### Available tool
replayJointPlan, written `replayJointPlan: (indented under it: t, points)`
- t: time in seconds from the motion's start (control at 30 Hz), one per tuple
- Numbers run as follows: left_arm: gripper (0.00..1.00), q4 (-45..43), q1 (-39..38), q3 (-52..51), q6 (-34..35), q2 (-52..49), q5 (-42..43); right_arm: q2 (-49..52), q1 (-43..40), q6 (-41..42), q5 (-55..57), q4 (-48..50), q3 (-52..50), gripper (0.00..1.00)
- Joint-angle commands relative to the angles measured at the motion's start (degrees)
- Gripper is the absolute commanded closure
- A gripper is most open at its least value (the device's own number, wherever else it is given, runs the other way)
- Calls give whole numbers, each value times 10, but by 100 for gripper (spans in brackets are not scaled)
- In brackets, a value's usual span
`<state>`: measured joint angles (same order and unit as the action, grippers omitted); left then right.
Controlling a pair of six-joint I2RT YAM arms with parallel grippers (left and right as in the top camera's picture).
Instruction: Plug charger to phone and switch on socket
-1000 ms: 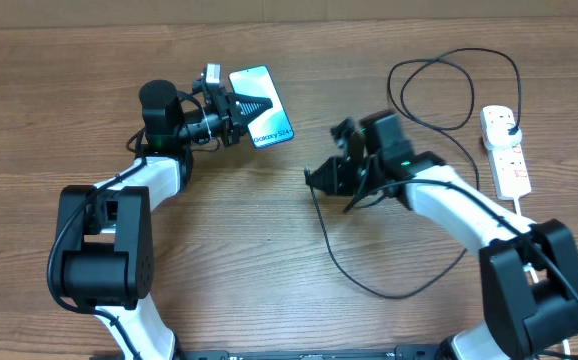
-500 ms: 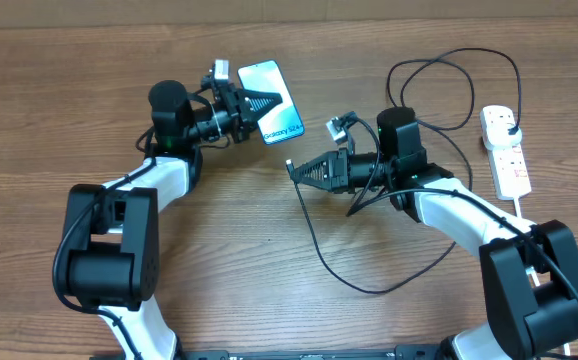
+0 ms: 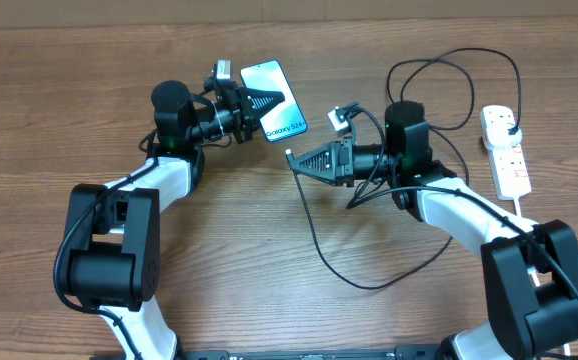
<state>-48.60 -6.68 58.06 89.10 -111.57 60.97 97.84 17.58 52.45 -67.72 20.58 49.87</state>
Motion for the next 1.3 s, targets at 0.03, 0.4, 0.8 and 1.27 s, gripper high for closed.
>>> replayJointPlan:
  t: [0.03, 0.4, 0.8, 1.27]
  points:
    - [96, 28, -1, 3, 18, 3, 35, -13, -8, 47, -14, 6, -4, 96]
    - [96, 52, -2, 3, 18, 3, 53, -13, -8, 68, -34, -1, -4, 96]
    - [96, 51, -9, 3, 8, 3, 51, -13, -8, 78, -33, -1, -4, 96]
    - [96, 51, -14, 3, 7, 3, 54, -13, -8, 78, -16, -1, -4, 96]
